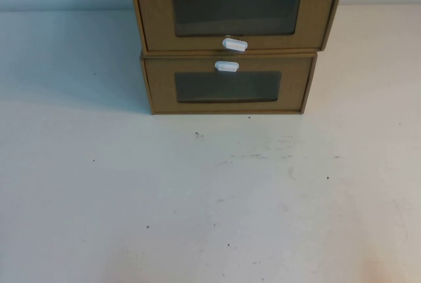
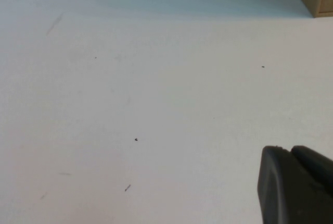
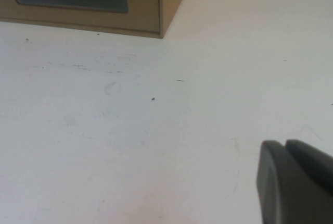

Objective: Open the shoe box
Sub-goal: 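Pull the top drawer of the cardboard box fully open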

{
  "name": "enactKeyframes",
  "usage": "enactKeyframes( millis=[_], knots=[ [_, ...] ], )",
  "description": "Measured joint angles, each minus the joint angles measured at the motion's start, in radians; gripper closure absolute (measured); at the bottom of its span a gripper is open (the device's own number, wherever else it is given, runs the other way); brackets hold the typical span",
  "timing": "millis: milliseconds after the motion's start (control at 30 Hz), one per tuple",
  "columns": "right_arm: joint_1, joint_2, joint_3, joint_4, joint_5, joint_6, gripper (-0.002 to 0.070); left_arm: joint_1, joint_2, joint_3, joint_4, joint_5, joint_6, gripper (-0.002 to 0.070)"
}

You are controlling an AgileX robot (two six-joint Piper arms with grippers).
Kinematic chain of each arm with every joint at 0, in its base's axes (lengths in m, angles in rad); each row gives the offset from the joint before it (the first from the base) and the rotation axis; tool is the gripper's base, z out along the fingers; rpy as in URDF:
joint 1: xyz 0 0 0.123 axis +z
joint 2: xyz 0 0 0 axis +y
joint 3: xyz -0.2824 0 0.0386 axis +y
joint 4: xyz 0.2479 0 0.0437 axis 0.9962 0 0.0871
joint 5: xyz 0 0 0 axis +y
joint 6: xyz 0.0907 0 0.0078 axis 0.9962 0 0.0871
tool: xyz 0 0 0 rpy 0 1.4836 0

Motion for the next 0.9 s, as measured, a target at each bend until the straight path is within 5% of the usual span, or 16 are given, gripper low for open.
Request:
enactKeyframes(
  millis=[500, 900],
  knots=[
    [0.0, 0.0, 0.0, 0.0, 0.0, 0.0, 0.0689, 0.0, 0.0, 0.0, 0.027, -0.021, -0.006, 0.068],
    [0.0, 0.0, 0.0, 0.0, 0.0, 0.0, 0.069, 0.0, 0.0, 0.0, -0.224, -0.215, -0.18, 0.068]
  ],
)
